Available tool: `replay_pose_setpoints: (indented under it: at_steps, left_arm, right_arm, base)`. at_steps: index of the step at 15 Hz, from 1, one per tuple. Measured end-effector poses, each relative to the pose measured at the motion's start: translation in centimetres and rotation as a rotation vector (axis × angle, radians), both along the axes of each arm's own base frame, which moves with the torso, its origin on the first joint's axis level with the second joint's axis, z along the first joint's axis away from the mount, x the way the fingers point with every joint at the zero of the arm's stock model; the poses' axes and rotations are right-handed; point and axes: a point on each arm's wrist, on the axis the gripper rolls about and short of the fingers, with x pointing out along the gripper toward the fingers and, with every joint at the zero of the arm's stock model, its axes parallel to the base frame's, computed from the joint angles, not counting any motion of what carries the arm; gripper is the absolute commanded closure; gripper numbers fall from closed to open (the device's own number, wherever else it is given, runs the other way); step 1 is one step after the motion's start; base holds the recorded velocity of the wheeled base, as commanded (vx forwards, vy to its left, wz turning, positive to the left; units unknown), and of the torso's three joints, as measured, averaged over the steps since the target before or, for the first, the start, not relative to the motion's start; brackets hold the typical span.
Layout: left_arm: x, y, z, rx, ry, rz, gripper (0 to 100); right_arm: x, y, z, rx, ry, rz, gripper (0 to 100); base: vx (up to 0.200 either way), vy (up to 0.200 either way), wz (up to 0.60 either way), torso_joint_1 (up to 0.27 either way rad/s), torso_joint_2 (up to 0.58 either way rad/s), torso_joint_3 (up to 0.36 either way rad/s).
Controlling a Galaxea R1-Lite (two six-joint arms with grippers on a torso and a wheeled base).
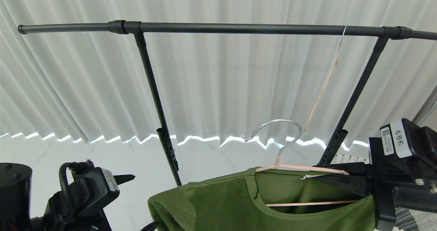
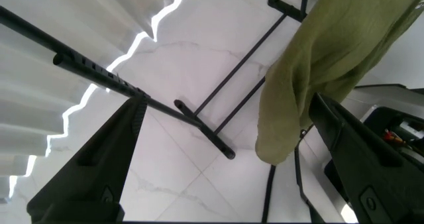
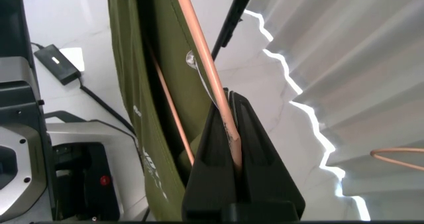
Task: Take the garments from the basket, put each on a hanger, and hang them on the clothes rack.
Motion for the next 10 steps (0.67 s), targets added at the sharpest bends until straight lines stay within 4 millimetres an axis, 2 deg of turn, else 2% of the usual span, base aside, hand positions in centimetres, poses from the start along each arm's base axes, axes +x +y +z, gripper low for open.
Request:
replay_pose_setpoints:
  at_steps: [10]
  left_arm:
    - [-0.24,0.1,0.19,-0.006,-0.014,0.0,0]
  right_arm:
    - [0.02,0.02,0.03,0.001,-0.001,0.001,100]
  base:
    - [0.0,0.0,0.0,0.0,0.0,0.0]
